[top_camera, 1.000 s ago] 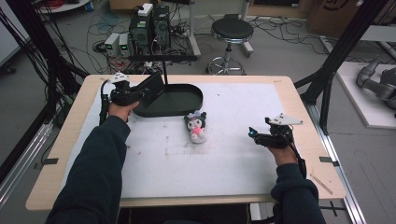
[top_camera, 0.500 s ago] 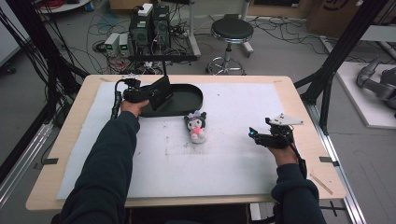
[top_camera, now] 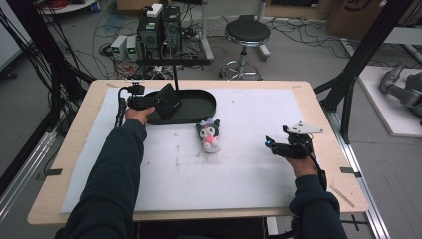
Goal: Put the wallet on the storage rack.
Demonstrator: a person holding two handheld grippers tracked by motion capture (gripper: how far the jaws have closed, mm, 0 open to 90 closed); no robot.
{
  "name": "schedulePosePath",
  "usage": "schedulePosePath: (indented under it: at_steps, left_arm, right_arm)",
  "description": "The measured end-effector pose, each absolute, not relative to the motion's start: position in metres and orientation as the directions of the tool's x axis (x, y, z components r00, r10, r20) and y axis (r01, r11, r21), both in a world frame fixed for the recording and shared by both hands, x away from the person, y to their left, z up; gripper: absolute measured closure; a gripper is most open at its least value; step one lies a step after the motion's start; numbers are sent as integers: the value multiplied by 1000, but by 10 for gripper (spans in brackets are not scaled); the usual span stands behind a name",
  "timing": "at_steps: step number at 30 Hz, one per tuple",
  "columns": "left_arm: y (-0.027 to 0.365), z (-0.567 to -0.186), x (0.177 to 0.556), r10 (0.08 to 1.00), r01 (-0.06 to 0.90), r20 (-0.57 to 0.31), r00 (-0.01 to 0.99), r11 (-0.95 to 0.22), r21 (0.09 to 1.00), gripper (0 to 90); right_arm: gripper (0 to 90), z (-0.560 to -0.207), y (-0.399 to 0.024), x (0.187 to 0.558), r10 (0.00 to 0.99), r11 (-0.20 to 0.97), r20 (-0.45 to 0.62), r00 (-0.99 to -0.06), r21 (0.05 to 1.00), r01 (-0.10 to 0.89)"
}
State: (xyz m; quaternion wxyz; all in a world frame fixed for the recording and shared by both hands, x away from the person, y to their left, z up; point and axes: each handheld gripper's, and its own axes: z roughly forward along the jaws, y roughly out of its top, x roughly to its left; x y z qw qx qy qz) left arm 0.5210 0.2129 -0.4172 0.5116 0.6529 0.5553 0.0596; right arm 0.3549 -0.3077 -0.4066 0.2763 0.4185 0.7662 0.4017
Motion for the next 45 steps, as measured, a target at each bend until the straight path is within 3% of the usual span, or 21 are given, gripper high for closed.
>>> schedulePosePath:
  at_steps: [4, 6, 7, 8, 9, 11, 12, 18, 23, 31, 38, 45]
  left_arm:
    - [215, -420, 522, 751, 687, -541, 379, 164, 708, 769]
    - [213, -420, 521, 797, 675, -471, 379, 109, 729, 750]
    - [212, -419, 521, 829, 662, -424, 366, 88, 744, 535]
    - [212, -418, 520, 846, 655, -396, 357, 75, 752, 535]
    - [213, -416, 520, 868, 646, -353, 350, 49, 761, 413]
    - [214, -412, 517, 898, 624, -280, 339, 9, 782, 380]
    - [215, -408, 514, 905, 609, -265, 333, 8, 793, 318]
    - [226, -387, 494, 898, 502, -258, 355, 50, 864, 316]
    - [230, -377, 465, 887, 417, -229, 400, 47, 907, 209]
    - [240, -369, 423, 884, 337, -166, 437, 10, 941, 207]
    - [243, -374, 387, 886, 253, -55, 460, -71, 965, 207]
    - [252, -380, 364, 891, 233, -18, 454, -99, 967, 192]
  right_arm:
    - [218, -407, -308, 355, 863, 326, -85, -497, 846, 421]
    - [219, -407, -308, 355, 865, 324, -83, -495, 845, 425]
    - [219, -407, -308, 355, 863, 329, -86, -498, 844, 423]
    - [219, -407, -308, 355, 863, 329, -86, -498, 844, 423]
    - [219, -407, -307, 355, 862, 331, -88, -500, 844, 422]
    - [219, -407, -307, 355, 862, 330, -88, -499, 844, 422]
    - [219, -407, -307, 355, 862, 333, -91, -499, 844, 420]
    - [219, -408, -306, 355, 858, 340, -98, -504, 843, 416]
    - [218, -407, -307, 354, 860, 342, -102, -500, 843, 415]
    - [218, -407, -305, 355, 864, 343, -107, -492, 841, 419]
    - [218, -407, -304, 355, 871, 345, -114, -478, 836, 428]
    - [218, -406, -302, 353, 862, 352, -112, -495, 834, 425]
